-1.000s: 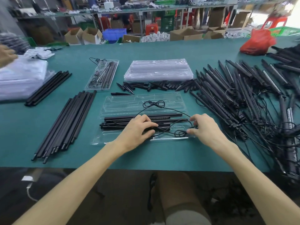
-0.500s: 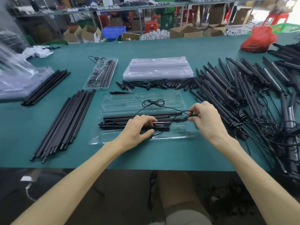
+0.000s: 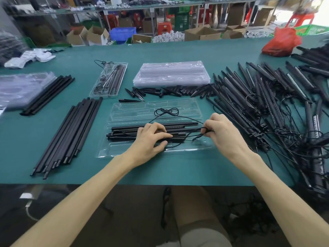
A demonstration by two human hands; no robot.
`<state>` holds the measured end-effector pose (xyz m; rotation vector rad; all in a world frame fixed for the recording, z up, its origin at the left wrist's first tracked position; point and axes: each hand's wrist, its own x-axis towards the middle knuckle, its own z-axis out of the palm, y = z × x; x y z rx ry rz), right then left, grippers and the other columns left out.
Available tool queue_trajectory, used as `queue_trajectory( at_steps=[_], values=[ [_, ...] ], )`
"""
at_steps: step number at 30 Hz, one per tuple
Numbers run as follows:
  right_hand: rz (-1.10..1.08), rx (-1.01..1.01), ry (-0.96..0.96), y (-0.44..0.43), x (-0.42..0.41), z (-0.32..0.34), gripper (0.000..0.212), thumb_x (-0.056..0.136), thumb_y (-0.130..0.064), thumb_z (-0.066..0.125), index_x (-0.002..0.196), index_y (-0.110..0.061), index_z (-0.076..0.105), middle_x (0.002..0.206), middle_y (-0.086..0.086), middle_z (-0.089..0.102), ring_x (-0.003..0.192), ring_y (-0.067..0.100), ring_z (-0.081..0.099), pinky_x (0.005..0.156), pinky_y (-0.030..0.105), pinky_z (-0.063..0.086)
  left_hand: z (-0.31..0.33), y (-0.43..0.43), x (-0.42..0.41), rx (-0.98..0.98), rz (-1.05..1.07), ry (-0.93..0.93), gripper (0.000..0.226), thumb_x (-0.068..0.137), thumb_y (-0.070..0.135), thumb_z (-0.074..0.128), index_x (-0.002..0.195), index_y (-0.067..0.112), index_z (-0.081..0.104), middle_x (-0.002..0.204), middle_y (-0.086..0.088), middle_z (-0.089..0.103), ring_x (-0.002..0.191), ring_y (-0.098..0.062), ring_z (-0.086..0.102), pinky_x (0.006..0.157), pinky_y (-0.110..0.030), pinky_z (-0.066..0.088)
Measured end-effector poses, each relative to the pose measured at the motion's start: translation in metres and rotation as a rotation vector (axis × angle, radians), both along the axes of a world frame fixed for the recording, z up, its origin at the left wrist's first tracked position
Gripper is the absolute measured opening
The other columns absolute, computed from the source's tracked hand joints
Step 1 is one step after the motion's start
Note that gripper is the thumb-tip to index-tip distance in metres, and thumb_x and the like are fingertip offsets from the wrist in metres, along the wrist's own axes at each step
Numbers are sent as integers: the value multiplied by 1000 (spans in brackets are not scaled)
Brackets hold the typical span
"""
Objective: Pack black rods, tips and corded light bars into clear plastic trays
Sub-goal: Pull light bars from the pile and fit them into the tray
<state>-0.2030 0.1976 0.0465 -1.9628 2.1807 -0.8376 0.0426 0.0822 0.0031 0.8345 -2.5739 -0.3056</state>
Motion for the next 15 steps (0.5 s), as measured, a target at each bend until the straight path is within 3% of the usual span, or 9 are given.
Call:
queue_trajectory(
  at_steps=[5, 11, 15],
  values=[
    [67, -29, 162, 3, 6, 3, 6, 93, -7, 69, 92, -12, 71, 96, -4, 52, 97, 16, 44, 63, 44, 53, 4, 1, -2, 32, -26, -13, 27, 100, 23, 60, 126, 25, 67, 115, 7, 55, 114, -14, 46, 102, -35, 27],
    [58, 15, 159, 5, 7, 4, 9, 97, -14, 65, 100, -13, 73, 99, -3, 52, 100, 17, 45, 72, 46, 53, 5, 0, -2, 65, -56, -1, 27, 98, 18, 63, 124, 21, 68, 110, 5, 57, 108, -15, 48, 101, -43, 38],
    [85, 107, 69, 2, 7, 6, 9, 97, -21, 65, 99, -15, 72, 96, -4, 50, 96, 18, 51, 82, 36, 47, 7, -2, -4, 65, -62, -22, 28, 97, 19, 63, 125, 22, 67, 109, 5, 57, 109, -15, 48, 100, -44, 42]
  ],
)
